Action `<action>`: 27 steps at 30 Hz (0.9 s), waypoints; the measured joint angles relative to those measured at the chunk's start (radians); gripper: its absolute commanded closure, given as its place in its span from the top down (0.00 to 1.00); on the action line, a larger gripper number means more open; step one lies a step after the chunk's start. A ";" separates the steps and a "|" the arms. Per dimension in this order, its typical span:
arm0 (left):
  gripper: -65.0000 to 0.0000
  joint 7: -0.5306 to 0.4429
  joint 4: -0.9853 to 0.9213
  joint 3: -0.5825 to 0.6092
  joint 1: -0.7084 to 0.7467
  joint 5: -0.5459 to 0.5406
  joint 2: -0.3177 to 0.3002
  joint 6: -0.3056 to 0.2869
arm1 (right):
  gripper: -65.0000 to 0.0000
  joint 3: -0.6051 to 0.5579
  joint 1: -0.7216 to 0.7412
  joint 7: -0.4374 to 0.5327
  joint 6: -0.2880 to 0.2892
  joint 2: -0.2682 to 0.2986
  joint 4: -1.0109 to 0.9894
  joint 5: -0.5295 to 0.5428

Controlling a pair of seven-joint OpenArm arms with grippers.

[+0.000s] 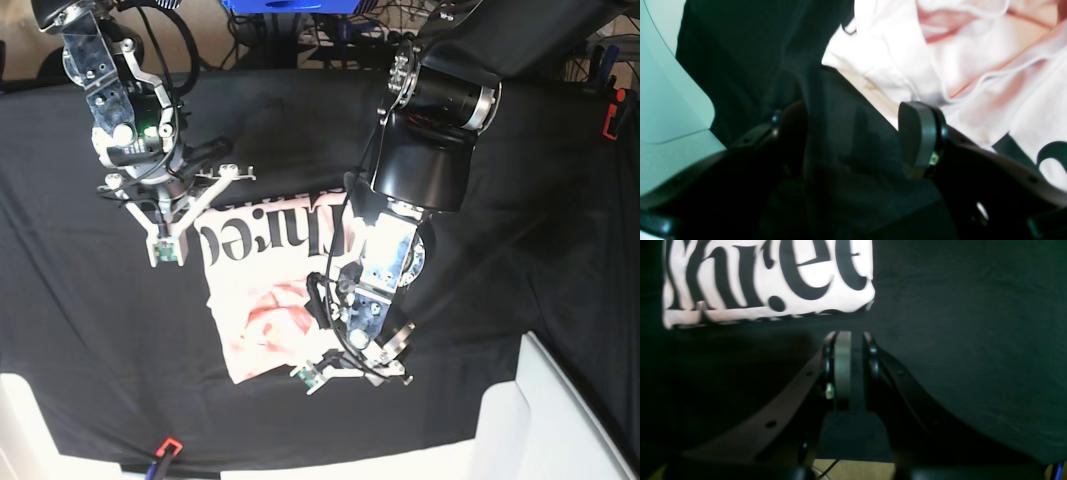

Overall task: Fold the T-shirt properly
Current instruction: 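Tuck the loose pink fabric under the folded stack with the left gripper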

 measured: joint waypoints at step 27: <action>0.64 -0.168 -0.250 0.000 -0.060 -0.248 0.002 0.023 | 0.09 0.000 -0.010 0.000 0.000 0.000 0.000 0.001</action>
